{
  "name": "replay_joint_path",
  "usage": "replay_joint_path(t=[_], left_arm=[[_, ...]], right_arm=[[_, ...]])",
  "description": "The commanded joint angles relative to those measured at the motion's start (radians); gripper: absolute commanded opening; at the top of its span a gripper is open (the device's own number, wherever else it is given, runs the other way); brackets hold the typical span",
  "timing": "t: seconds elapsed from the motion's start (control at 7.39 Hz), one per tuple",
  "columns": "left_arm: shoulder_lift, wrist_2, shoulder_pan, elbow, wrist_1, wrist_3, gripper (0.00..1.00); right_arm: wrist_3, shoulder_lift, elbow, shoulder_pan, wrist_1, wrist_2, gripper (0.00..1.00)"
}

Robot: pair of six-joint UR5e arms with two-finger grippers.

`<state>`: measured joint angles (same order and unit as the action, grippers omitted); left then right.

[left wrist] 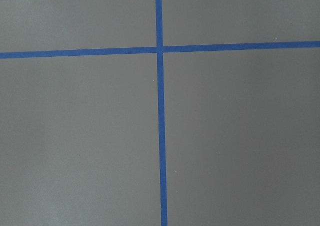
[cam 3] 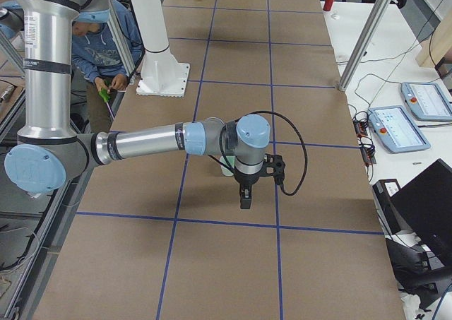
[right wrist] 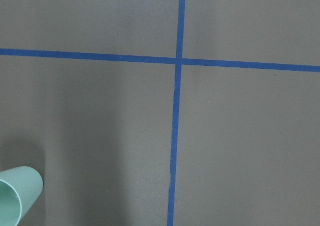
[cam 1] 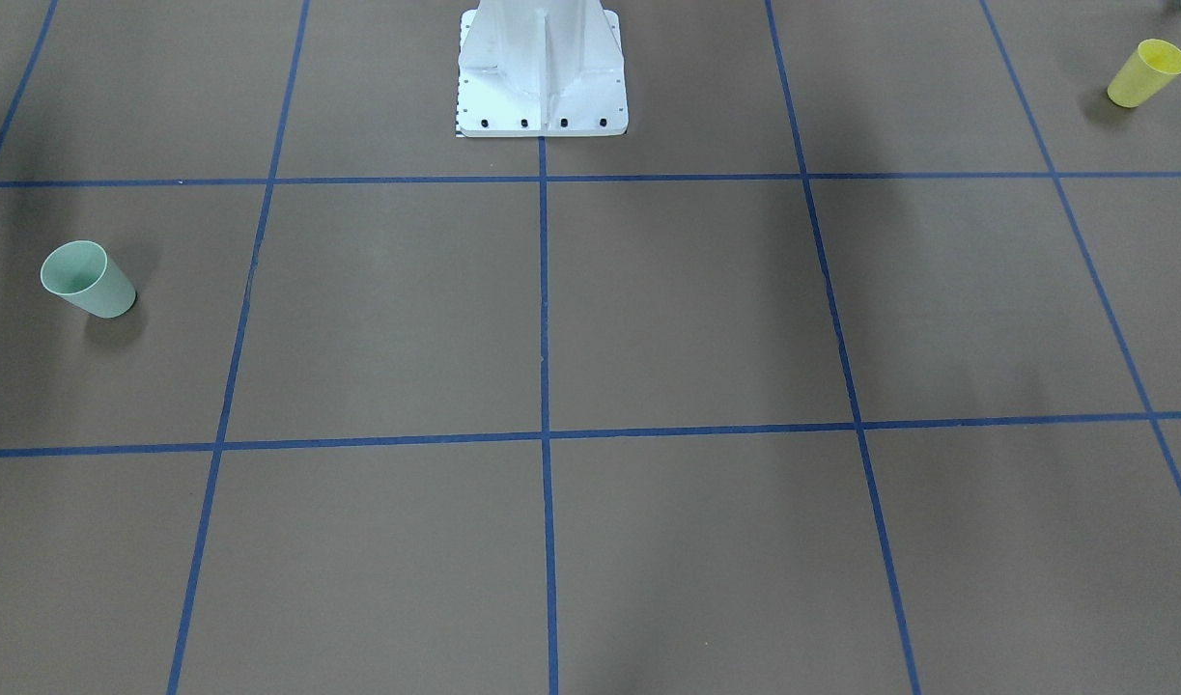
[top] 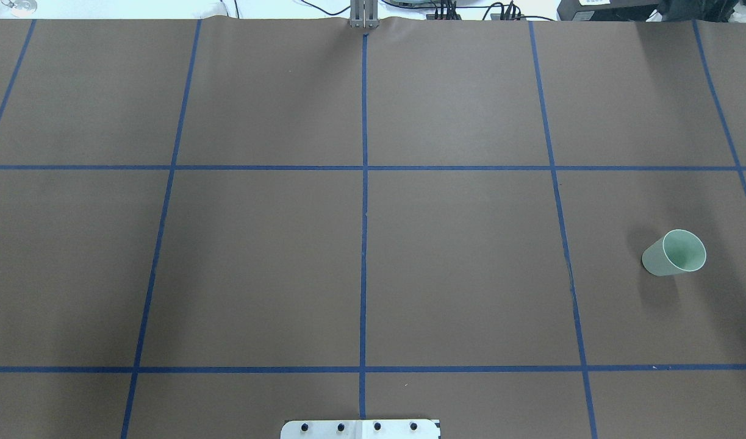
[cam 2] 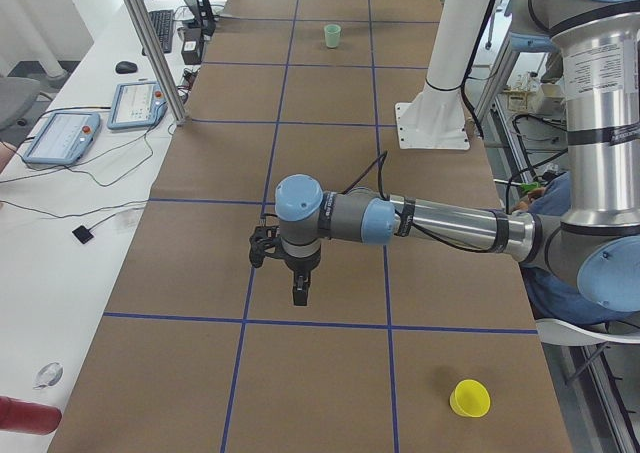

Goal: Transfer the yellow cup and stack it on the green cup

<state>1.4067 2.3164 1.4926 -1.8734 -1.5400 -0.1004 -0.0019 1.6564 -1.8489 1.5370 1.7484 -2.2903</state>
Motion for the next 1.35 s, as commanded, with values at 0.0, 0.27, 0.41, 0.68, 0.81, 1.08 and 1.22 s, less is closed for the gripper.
replay_joint_path(t=[0.0, 0.27, 0.41, 0.68, 0.81, 1.08, 1.22], left_arm=[[-0.002, 0.0, 0.0, -0.003, 0.0, -0.002, 1.0], [-0.002, 0.001, 0.0, -0.003, 0.0, -0.004, 1.0], [-0.003, 0.001, -0.002, -0.003, 0.001, -0.004, 1.0], [-0.015, 0.047, -0.005, -0.004, -0.002, -0.004, 1.0], [-0.015, 0.052, -0.005, -0.01, -0.009, -0.004, 1.0], [-0.017, 0.054, -0.005, -0.01, -0.023, -0.015, 1.0], [-0.017, 0.052, -0.006, -0.009, -0.025, -0.065, 1.0]], right_arm=[[0.0, -0.001, -0.001, 0.0, -0.001, -0.006, 1.0], [0.0, -0.001, -0.001, 0.0, -0.001, -0.009, 1.0], [0.0, -0.001, 0.007, 0.0, -0.001, -0.008, 1.0], [-0.001, 0.0, 0.008, 0.0, -0.003, -0.008, 1.0], [-0.001, 0.0, 0.008, 0.0, -0.003, -0.008, 1.0], [-0.003, 0.008, 0.001, 0.0, -0.004, -0.008, 1.0], [-0.003, 0.016, 0.0, 0.0, -0.006, -0.006, 1.0]])
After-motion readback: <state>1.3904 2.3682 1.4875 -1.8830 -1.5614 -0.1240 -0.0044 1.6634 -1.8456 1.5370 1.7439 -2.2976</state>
